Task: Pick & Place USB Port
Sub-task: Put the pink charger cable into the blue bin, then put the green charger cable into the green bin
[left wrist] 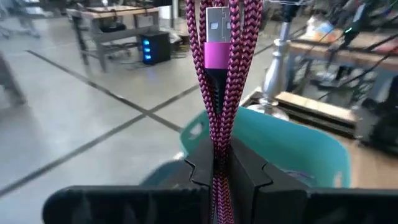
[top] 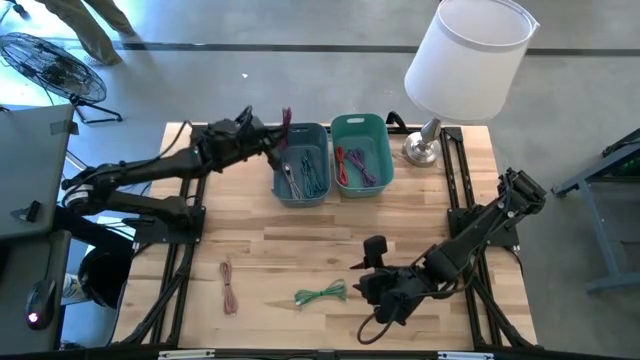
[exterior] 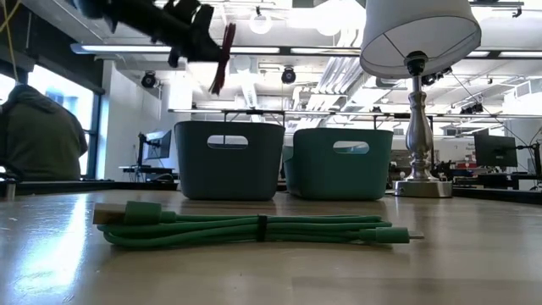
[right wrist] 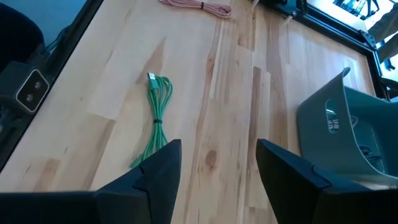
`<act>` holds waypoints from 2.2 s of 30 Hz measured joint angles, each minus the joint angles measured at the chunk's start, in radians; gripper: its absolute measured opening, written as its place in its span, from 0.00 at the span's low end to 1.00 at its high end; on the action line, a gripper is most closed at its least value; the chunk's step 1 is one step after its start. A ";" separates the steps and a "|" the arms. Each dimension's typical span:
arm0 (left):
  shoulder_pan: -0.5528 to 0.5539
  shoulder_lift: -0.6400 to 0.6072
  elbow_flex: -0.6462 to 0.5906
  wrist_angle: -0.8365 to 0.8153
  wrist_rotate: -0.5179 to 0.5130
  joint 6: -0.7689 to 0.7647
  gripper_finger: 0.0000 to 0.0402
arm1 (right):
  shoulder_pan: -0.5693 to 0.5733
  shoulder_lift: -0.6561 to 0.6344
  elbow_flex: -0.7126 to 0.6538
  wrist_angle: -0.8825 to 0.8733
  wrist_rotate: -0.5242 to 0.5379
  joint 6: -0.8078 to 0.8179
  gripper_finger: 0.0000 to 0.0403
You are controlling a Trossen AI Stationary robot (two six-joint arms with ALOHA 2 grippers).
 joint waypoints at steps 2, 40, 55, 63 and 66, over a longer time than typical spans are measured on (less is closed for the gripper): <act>0.000 0.000 -0.057 0.068 0.038 -0.019 0.04 | 0.002 0.000 0.000 0.000 0.014 -0.004 0.50; -0.098 0.044 -0.199 0.185 0.024 -0.085 0.28 | 0.000 0.000 -0.073 0.076 0.065 -0.035 0.50; -0.098 0.029 -0.194 0.241 0.146 0.063 0.64 | 0.000 0.000 -0.073 0.075 0.039 -0.033 0.50; -0.099 -0.005 -0.126 0.243 0.594 0.099 0.64 | -0.020 0.000 -0.073 0.076 -0.209 0.075 0.50; -0.118 -0.005 -0.108 0.242 0.788 0.112 0.64 | -0.056 0.008 -0.072 0.077 -0.264 0.130 0.50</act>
